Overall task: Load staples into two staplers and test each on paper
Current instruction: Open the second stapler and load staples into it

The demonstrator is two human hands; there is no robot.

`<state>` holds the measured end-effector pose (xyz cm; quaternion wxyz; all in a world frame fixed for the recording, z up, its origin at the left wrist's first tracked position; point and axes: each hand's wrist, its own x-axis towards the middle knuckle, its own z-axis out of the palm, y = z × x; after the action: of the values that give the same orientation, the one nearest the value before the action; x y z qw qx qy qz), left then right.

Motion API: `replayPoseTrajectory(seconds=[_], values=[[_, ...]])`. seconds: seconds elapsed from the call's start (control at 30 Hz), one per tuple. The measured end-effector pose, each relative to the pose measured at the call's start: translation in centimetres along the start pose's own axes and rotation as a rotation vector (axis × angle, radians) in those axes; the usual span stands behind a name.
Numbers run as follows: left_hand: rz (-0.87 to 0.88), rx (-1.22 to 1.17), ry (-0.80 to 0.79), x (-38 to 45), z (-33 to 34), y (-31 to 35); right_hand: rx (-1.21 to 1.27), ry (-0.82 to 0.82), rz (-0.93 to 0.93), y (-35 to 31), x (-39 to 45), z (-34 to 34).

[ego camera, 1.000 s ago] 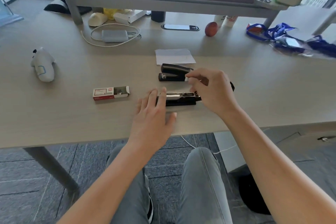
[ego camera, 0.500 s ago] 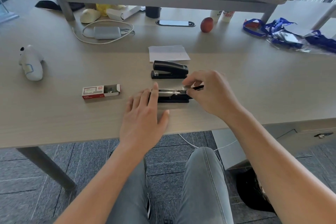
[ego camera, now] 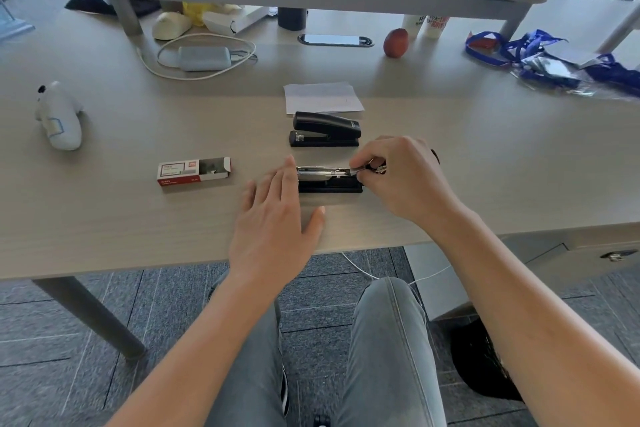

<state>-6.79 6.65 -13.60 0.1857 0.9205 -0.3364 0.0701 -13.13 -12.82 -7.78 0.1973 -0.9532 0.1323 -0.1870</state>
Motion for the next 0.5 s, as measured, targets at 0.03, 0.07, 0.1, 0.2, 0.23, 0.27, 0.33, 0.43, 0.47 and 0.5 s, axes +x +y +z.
replayPoseTrajectory(seconds=[0.03, 0.07, 0.1, 0.2, 0.23, 0.27, 0.33, 0.43, 0.47, 0.5], values=[[0.0, 0.001, -0.001, 0.0, 0.03, 0.01, -0.007, -0.002, 0.001, -0.05, 0.04, 0.01], [0.0, 0.003, -0.002, 0.01, 0.06, 0.01, -0.014, -0.005, 0.003, -0.08, 0.09, 0.07], [0.0, 0.006, -0.003, 0.02, 0.07, 0.02, -0.019, -0.007, 0.002, -0.11, 0.11, 0.17], [-0.007, 0.007, -0.009, 0.0, 0.01, 0.01, -0.01, -0.014, -0.013, -0.2, 0.08, 0.35], [-0.01, 0.004, -0.011, -0.02, -0.03, 0.02, -0.008, -0.015, -0.021, -0.21, 0.04, 0.35], [-0.011, 0.002, -0.012, -0.04, -0.06, 0.03, -0.011, -0.015, -0.028, -0.24, 0.01, 0.34], [-0.008, -0.003, -0.01, -0.05, -0.11, 0.11, -0.03, -0.013, -0.04, -0.32, -0.08, 0.27], [-0.005, -0.01, -0.008, -0.05, -0.15, 0.07, -0.057, -0.014, -0.069, -0.62, -0.21, 0.11], [-0.004, -0.012, -0.006, -0.07, -0.12, 0.03, -0.064, -0.015, -0.076, -0.71, -0.22, 0.07], [-0.003, -0.016, -0.005, -0.09, -0.14, 0.02, -0.067, -0.014, -0.08, -0.77, -0.21, 0.03]])
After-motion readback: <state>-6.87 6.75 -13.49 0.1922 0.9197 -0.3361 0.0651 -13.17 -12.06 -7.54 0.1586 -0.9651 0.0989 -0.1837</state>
